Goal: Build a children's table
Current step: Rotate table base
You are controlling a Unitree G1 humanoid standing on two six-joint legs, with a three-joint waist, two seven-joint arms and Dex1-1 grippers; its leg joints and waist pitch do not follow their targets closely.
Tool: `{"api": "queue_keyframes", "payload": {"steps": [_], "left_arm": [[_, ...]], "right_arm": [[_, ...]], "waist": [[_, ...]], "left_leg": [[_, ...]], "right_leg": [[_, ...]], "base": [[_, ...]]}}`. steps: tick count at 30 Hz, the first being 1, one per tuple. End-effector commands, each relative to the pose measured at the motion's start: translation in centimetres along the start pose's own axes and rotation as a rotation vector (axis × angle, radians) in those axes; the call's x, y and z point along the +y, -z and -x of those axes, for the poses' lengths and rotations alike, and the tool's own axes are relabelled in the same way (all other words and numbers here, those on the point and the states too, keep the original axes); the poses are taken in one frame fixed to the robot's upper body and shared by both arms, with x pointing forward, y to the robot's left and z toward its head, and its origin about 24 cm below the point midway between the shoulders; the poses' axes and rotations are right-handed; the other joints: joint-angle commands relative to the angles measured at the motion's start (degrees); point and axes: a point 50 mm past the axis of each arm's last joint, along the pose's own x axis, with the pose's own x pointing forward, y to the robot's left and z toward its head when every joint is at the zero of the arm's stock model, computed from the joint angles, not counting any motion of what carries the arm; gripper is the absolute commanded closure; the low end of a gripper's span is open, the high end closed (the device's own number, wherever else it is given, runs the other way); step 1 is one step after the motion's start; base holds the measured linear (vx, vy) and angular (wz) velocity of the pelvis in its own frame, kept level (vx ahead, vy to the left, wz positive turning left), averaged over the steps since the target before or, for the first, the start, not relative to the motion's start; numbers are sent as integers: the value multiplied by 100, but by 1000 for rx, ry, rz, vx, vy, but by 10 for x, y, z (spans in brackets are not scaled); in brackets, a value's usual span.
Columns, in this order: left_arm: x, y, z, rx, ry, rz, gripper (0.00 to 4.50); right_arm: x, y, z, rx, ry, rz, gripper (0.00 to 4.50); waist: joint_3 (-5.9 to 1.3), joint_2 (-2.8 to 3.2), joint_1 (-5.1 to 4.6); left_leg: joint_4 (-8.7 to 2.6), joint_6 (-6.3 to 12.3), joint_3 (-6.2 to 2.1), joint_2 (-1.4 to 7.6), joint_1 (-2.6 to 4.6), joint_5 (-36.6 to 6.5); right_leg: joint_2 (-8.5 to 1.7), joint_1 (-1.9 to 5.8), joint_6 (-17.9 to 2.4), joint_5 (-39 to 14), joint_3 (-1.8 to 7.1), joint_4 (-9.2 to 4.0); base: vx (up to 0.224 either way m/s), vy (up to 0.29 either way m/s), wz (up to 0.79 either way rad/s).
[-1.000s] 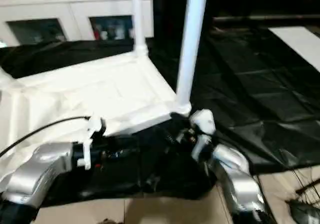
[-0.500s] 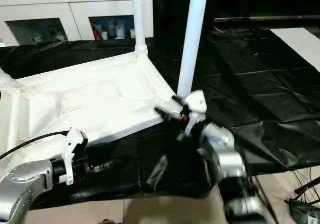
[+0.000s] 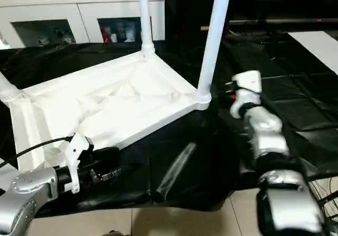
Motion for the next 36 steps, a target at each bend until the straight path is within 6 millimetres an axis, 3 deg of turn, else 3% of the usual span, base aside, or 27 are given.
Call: {"api": "queue_keyframes", "payload": {"steps": [1, 6, 7, 11, 13, 19, 22, 23, 24, 26, 30, 31, 33, 36], "left_arm": [[3, 3, -1, 19, -20, -10, 16], [1, 4, 2, -8, -16, 18, 16], [-1, 3, 4, -17, 6, 40, 16], [-12, 8, 12, 47, 107, 82, 16], [-16, 14, 18, 136, 148, 78, 16], [-6, 21, 25, 201, 81, 29, 16], [10, 24, 26, 220, -19, 3, 16], [10, 24, 26, 220, -19, 3, 16], [20, 25, 25, 221, -98, -12, 16], [22, 25, 25, 221, -118, -14, 16], [29, 24, 26, 217, -183, -44, 16], [29, 23, 27, 211, -196, -44, 16], [31, 21, 27, 207, -216, -53, 16], [30, 21, 30, 206, -237, -60, 16]], "right_arm": [[-10, -7, -1, -22, 67, -2, 71], [-6, -5, 1, -32, -19, -34, 71], [-1, -2, 1, -19, -72, -21, 71], [13, 9, 6, 8, -227, -4, 71], [21, 16, 11, 18, -310, 9, 71], [46, 21, 19, -11, -498, -5, 71], [78, 14, 21, -82, -657, -75, 71], [78, 14, 21, -82, -657, -75, 71], [96, 10, 17, -107, -713, -90, 71], [100, 8, 15, -113, -722, -91, 71], [116, -6, -8, -115, -654, -72, 71], [116, -8, -13, -104, -616, -58, 71], [116, -14, -19, -101, -569, -46, 71], [114, -26, -32, -84, -485, -89, 71]], "waist": [[-358, -85, -39], [-358, -108, -86], [-361, -142, -103], [-377, -104, -110], [-357, -83, -109], [-316, -65, -109], [-312, -56, -122], [-312, -56, -122], [-321, -41, -144], [-312, -41, -145], [-311, -69, -179], [-305, -55, -179], [-285, -85, -170], [-292, -97, -170]], "left_leg": [[-387, 273, -47, 122, 114, -1328], [-384, 314, -55, 127, 83, -1437], [-381, 355, -54, 130, 72, -1367], [-360, 524, -57, 152, 57, -1112], [-365, 583, -43, 161, 72, -1200], [-431, 337, -76, 175, 113, -1777], [-461, 251, -95, 169, 116, -1925], [-461, 251, -95, 169, 116, -1925], [-468, 179, -110, 168, 125, -1979], [-480, 128, -117, 173, 136, -2059], [-485, 8, -132, 173, 137, -2142], [-488, -6, -136, 176, 147, -2186], [-486, -62, -123, 173, 177, -2322], [-498, -115, -142, 171, 166, -2354]], "right_leg": [[-168, 214, -1223, -1309, 116, -371], [-171, 218, -1159, -1389, 110, -366], [-175, 223, -1185, -1343, 110, -367], [-163, 228, -1377, -1010, 94, -309], [-144, 206, -1420, -1087, 90, -317], [-161, 175, -1190, -1777, 116, -385], [-168, 170, -1072, -1897, 131, -408], [-168, 170, -1072, -1897, 131, -408], [-173, 155, -1077, -1899, 130, -404], [-194, 144, -1081, -2049, 134, -418], [-216, 124, -1108, -2272, 130, -412], [-221, 116, -1110, -2322, 131, -413], [-219, 81, -1014, -2514, 143, -455], [-226, 89, -991, -2548, 138, -440]], "base": [[0, 0, 0], [0, 0, 0], [0, 0, 0], [0, 0, 0], [0, 0, 0], [0, 0, 0], [0, 0, 0], [0, 0, 0], [0, 0, 0], [0, 0, 0], [0, 0, 0], [0, 0, 0], [0, 0, 0], [0, 0, 0]]}}
